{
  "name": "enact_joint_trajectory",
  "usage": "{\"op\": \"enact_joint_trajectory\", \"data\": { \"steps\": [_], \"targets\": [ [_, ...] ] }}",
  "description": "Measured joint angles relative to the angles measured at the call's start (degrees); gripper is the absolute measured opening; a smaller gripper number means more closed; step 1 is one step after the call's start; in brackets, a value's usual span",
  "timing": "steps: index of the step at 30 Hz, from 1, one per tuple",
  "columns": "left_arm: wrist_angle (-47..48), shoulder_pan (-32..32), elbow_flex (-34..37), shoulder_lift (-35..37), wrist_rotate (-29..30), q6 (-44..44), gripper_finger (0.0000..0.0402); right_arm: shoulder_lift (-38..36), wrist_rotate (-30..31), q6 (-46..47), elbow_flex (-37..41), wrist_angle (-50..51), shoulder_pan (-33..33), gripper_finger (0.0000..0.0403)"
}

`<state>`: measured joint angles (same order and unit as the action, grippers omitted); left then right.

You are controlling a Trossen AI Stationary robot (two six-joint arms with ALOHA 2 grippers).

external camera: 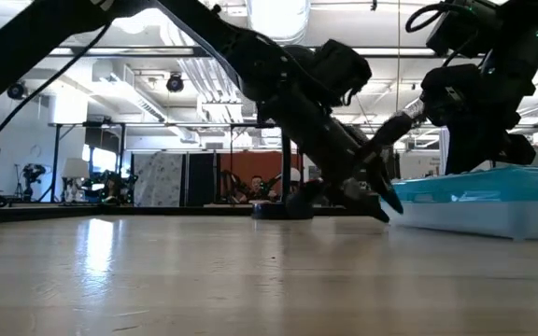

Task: Pick & place school supplies into a supply box
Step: Adjust the supply box

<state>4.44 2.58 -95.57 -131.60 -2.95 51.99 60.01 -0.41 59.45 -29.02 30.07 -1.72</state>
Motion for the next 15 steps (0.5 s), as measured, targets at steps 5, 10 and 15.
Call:
{"op": "enact_joint_trajectory", "data": {
  "steps": [5, 10, 15],
  "targets": [
    [-0.79, -1.7, 0.48, 1.63, 3.62, -0.8, 0.008, 0.0, -0.06, -0.02, 0.13, 0.14, 0.0, 0.0009],
    [-3.56, -0.78, 0.63, 0.93, 2.88, 0.16, 0.008, 0.0, 0.37, 0.64, 0.27, -0.87, -0.02, 0.0009],
    [-4.59, 0.83, 0.7, -0.38, 0.47, 0.59, 0.008, 0.02, 0.8, 1.48, 0.31, -1.27, 0.04, 0.0009]
  ]
}}
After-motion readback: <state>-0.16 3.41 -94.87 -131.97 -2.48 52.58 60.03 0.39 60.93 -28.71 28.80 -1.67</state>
